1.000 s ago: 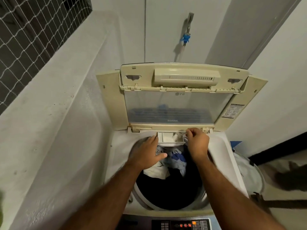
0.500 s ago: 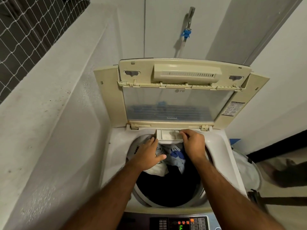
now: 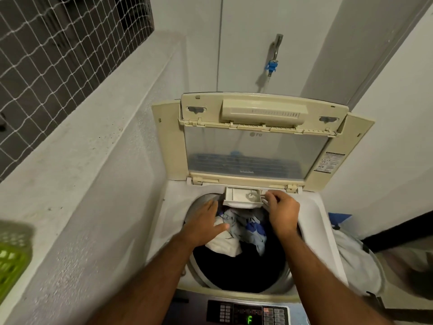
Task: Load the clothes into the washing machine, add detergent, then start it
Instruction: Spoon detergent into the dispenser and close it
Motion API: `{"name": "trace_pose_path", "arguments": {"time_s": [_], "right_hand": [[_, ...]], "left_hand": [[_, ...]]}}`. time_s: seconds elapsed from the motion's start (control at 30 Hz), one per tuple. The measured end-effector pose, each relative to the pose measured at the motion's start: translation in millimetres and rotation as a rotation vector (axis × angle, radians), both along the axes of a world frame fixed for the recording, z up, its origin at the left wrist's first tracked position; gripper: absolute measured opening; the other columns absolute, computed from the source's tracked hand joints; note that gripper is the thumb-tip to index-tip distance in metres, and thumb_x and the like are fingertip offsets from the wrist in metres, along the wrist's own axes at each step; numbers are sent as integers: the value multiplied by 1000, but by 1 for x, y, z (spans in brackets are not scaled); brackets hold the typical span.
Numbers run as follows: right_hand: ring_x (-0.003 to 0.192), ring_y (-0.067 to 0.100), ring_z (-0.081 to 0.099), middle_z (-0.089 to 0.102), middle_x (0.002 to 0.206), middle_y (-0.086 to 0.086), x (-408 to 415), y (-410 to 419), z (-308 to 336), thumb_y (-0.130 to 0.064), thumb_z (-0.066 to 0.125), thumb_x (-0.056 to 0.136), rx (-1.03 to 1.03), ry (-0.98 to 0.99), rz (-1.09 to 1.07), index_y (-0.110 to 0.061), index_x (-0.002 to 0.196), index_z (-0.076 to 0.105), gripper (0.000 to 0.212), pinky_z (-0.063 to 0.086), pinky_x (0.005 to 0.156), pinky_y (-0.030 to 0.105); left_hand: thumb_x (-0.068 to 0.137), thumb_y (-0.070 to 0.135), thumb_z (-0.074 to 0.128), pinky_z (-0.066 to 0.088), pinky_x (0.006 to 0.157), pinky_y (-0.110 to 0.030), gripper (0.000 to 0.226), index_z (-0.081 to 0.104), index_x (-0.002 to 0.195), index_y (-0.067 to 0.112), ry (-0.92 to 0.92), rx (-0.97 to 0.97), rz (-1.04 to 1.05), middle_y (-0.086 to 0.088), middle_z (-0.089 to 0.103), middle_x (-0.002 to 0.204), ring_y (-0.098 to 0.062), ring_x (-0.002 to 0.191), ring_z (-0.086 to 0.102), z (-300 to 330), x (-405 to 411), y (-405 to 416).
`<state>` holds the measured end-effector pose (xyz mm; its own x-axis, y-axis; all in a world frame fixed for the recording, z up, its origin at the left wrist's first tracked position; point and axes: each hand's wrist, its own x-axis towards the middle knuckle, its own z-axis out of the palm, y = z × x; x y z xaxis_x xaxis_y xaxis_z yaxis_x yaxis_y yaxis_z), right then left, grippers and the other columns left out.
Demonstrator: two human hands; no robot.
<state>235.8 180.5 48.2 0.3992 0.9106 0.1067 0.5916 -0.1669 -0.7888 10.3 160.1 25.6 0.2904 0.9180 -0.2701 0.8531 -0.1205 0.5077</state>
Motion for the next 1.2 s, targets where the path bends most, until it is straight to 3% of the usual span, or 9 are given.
{"name": "trace_pose_path", "arguments": {"time_s": [0.1, 0.17, 0.23, 0.33, 0.53, 0.8, 0.93, 1.03, 1.2], "right_hand": [[77, 19, 69, 75, 80, 3, 4, 4, 7, -18, 66, 90, 32, 218, -128, -10, 89, 77, 14, 52, 78, 24], [77, 26, 73, 75, 77, 9, 5, 5, 11, -12, 66, 89, 5, 528, -157, -9, 85, 75, 10, 60, 79, 39], [73, 28, 73, 74, 76, 16, 7, 5, 14, -6, 65, 90, -12, 765, -158, -5, 82, 72, 10, 62, 75, 42], [70, 25, 74, 74, 80, 20, 8, 1, 24, -9, 64, 93, -28, 918, -116, -4, 83, 70, 12, 63, 63, 33], [59, 16, 71, 70, 60, 3, -16, -7, 58, -13, 63, 94, -94, 1066, 73, -8, 81, 63, 14, 60, 54, 26], [56, 12, 70, 67, 55, 0, -101, -26, 117, -15, 57, 98, -215, 1131, 431, -10, 82, 59, 18, 56, 50, 21], [62, 14, 73, 67, 57, 0, -148, -40, 147, -14, 56, 98, -244, 1175, 583, -12, 84, 58, 14, 57, 52, 23], [64, 16, 73, 68, 60, 1, -182, -54, 169, -16, 58, 96, -245, 1221, 685, -13, 81, 58, 15, 58, 55, 25], [64, 14, 73, 69, 61, 1, -249, -78, 214, -18, 61, 95, -190, 1218, 868, -15, 82, 59, 14, 56, 51, 23]], "left_hand": [[88, 54, 55, 18, 118, -36, 85, 17, 152, 11, -38, 17, 54, -9, 15, 160, -22, 146, 17, 9, -4, -10], [87, 56, 55, 22, 117, -38, 84, 19, 151, 14, -48, 39, 76, -8, 17, 159, -21, 145, 20, 16, -8, -19], [88, 58, 53, 17, 119, -35, 85, 17, 152, 16, -34, 82, 102, -5, 13, 160, -19, 146, 16, 25, -11, -29], [87, 64, 48, 6, 117, -32, 87, 7, 153, 23, -24, 131, 142, 3, 0, 162, -14, 148, 2, 45, -21, -45], [83, 73, 39, 1, 110, -24, 89, 0, 152, 33, -4, 334, 252, 14, -5, 160, 1, 140, -7, 112, -38, -95], [87, 69, 39, -23, 96, 1, 84, 1, 152, 32, 105, 486, 425, 24, -17, 151, 26, 120, -32, 184, -70, -188], [84, 70, 40, -12, 109, -6, 84, 14, 152, 29, 128, 562, 538, 20, -1, 155, 15, 137, -14, 219, -91, -233], [84, 67, 45, 3, 118, -20, 81, 25, 150, 24, 156, 618, 612, 12, 14, 157, 3, 144, 4, 241, -110, -264], [82, 65, 48, 13, 120, -30, 81, 33, 147, 20, 184, 664, 715, 4, 24, 156, -5, 144, 15, 262, -150, -306]]}}
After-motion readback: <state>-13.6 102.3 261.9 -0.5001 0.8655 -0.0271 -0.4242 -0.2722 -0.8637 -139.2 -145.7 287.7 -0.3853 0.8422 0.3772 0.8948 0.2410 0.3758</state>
